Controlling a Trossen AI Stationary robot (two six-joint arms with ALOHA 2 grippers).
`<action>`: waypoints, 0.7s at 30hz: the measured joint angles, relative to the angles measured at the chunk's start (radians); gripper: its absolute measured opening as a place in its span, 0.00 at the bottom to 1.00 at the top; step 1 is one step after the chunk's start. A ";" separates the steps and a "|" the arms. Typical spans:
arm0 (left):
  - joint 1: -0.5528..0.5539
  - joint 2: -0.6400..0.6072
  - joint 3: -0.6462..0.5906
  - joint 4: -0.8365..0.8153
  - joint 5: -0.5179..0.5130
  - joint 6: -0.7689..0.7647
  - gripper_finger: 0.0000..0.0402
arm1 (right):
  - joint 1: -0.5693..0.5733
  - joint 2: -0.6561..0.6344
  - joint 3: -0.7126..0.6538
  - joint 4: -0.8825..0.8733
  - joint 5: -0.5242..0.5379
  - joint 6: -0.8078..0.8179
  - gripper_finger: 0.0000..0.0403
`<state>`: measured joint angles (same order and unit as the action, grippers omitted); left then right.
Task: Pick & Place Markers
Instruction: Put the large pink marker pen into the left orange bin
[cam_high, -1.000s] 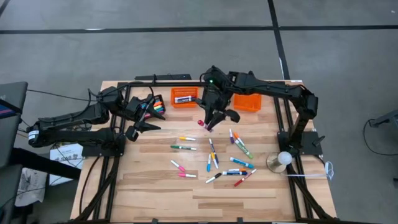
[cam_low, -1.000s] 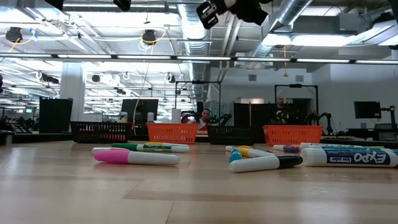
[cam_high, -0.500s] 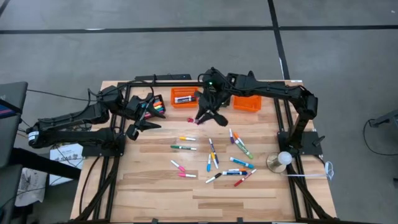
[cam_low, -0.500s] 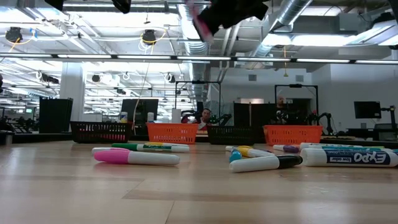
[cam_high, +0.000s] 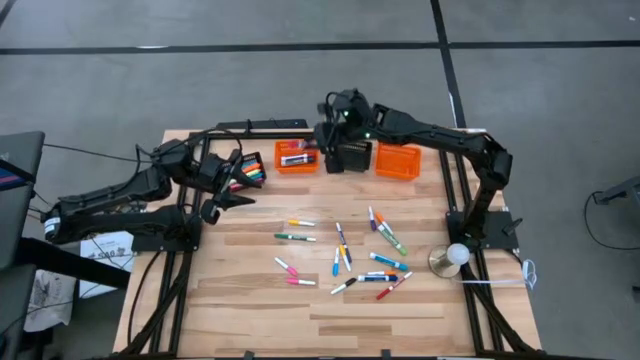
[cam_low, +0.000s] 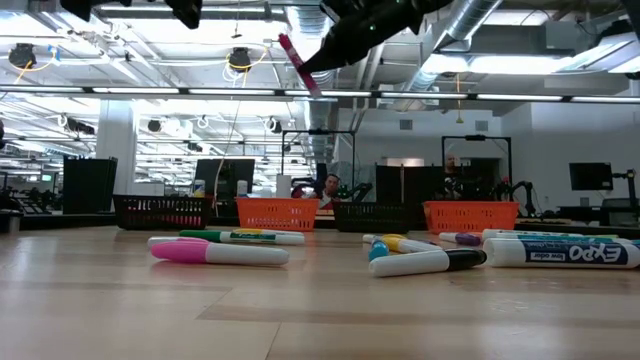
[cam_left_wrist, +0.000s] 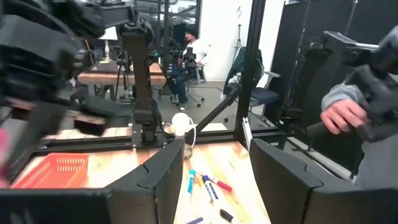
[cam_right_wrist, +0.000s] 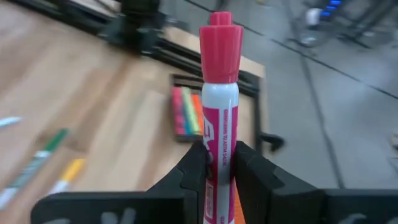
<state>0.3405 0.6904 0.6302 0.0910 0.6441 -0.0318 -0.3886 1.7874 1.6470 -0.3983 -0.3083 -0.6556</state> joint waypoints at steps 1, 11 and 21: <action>0.000 -0.019 -0.017 0.000 0.000 0.000 0.46 | -0.010 0.000 0.000 0.011 0.012 0.001 0.13; 0.000 -0.182 -0.148 0.040 -0.011 -0.039 0.46 | -0.069 0.135 0.000 0.252 0.059 0.139 0.13; 0.001 -0.209 -0.239 0.044 -0.094 -0.094 0.46 | -0.072 0.319 0.036 0.223 0.145 0.133 0.13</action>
<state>0.3416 0.4813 0.3912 0.1353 0.5497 -0.1258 -0.4606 2.1060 1.6828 -0.1748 -0.1634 -0.5227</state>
